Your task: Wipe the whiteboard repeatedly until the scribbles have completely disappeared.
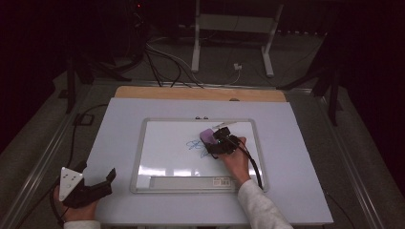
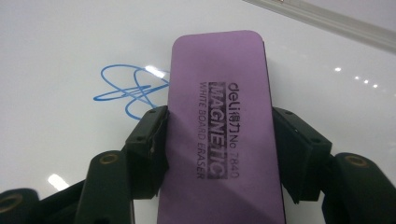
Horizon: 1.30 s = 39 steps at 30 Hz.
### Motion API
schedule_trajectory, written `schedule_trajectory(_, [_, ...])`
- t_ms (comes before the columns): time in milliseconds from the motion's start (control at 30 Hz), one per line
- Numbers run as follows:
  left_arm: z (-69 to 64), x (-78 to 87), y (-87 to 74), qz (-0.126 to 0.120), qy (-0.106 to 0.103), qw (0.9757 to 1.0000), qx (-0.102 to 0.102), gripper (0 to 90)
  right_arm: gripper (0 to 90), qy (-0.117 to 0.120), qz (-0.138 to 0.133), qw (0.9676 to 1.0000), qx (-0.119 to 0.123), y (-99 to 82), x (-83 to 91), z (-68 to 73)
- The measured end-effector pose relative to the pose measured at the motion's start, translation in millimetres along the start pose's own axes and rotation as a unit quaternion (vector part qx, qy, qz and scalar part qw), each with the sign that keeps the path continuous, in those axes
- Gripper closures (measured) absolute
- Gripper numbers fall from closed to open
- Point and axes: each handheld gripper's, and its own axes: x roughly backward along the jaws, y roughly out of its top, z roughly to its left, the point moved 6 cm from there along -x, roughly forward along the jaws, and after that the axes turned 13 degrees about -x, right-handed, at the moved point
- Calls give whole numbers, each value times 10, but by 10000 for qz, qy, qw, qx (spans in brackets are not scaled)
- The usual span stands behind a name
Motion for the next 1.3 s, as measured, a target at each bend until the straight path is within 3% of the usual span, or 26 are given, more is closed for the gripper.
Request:
schedule_trajectory(33, [4, 0, -4, 3, -1, 10000, 12, 12, 411, -42, -21, 10000, -21, 11, -3, -24])
schedule_trajectory(67, [6, 0, -7, 6, 2, 10000, 27, 13, 411, -342, -135, 9993, -92, 49, -3, -123])
schedule_trajectory(200, [8, -9, -13, 11, -8, 10000, 22, 13, 411, -423, -182, 9984, -314, 77, -13, -202])
schedule_trajectory(233, [4, -11, -12, 18, -13, 10000, 12, 13, 411, -461, -203, 9984, -271, 76, -13, -185])
schedule_trajectory(333, [-7, -17, -7, 18, -23, 10000, -3, 13, 411, -233, -136, 9996, 36, 41, -24, -32])
schedule_trajectory(367, [-9, -15, -5, 17, -20, 10000, -4, 13, 411, -51, -47, 9997, 231, 16, -25, 73])
schedule_trajectory(500, [0, -5, -7, 10, -9, 10000, 23, 13, 411, -54, -34, 9989, 457, 6, -19, 123])
schedule_trajectory(600, [4, 0, -9, 2, -5, 10000, 34, 13, 411, -388, -151, 9986, 338, 57, -20, -26])
schedule_trajectory(700, [2, -11, -12, 16, -18, 10000, 15, 13, 410, -335, -144, 9993, -72, 74, -22, -134])
schedule_trajectory(767, [-7, -18, -12, 25, -35, 10000, 7, 12, 410, -343, -112, 9993, 48, 54, -13, -81])
schedule_trajectory(900, [-4, -7, -6, 8, -14, 10000, 11, 13, 410, 65, 122, 9988, 471, -62, 32, 150])
schedule_trajectory(967, [-2, -3, -8, 17, -16, 10000, 13, 13, 410, 121, 195, 9971, 721, -114, 76, 200])
schedule_trajectory(1033, [-4, 0, -3, 4, -14, 10000, 9, 13, 410, 67, 163, 9971, 735, -109, 78, 181])
schedule_trajectory(1067, [-4, 1, -2, 1, -12, 10000, 9, 13, 410, -98, 115, 9975, 689, -91, 82, 123])
schedule_trajectory(1100, [-3, 1, -3, -1, -15, 10000, 12, 13, 410, -235, 59, 9985, 495, -69, 83, 26])
schedule_trajectory(1167, [0, -6, -10, 11, -17, 10000, 12, 13, 410, -195, 66, 9989, 432, -72, 85, 14])
schedule_trajectory(1233, [1, -14, -17, 25, -22, 10000, 35, 13, 410, -192, 66, 9981, 576, -99, 102, 52])
schedule_trajectory(1267, [-1, -18, -18, 27, -29, 10000, 37, 13, 410, 41, 193, 9965, 818, -167, 130, 178])
schedule_trajectory(1300, [-3, -19, -17, 27, -30, 10000, 36, 13, 410, 41, 193, 9965, 818, -167, 130, 178])
